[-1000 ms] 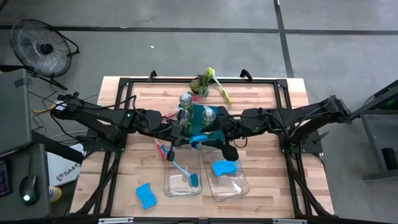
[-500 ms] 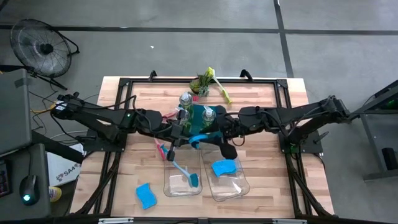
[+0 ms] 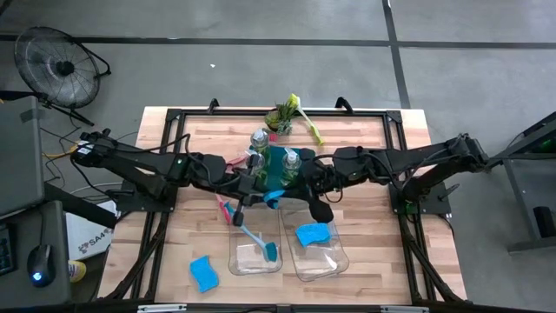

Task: Pick & Place Kitchen Sink Supplies
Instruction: Put the blue sponge into the right transparent bin

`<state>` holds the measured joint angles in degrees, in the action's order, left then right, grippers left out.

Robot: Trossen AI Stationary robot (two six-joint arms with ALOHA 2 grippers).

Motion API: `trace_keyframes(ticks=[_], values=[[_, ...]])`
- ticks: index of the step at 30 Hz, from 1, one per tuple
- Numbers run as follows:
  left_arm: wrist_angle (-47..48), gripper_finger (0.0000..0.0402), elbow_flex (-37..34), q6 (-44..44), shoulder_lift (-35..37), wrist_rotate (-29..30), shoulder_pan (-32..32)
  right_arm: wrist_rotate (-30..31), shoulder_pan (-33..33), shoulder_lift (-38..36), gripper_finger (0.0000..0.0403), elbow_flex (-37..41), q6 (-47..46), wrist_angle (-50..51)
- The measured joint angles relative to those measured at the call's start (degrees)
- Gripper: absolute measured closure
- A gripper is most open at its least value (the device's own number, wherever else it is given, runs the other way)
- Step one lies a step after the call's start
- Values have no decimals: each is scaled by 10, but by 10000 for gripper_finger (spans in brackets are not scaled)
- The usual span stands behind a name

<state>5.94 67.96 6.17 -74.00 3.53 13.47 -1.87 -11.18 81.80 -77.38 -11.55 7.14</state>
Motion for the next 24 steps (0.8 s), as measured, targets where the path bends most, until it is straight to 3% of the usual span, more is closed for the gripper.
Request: trace_keyframes(ticks=[14,24], values=[[0,362,0,13,1,5,0,16,-1,0,400,0,0,-10],[3,236,0,15,1,10,0,35,-1,0,402,0,-4,-9]])
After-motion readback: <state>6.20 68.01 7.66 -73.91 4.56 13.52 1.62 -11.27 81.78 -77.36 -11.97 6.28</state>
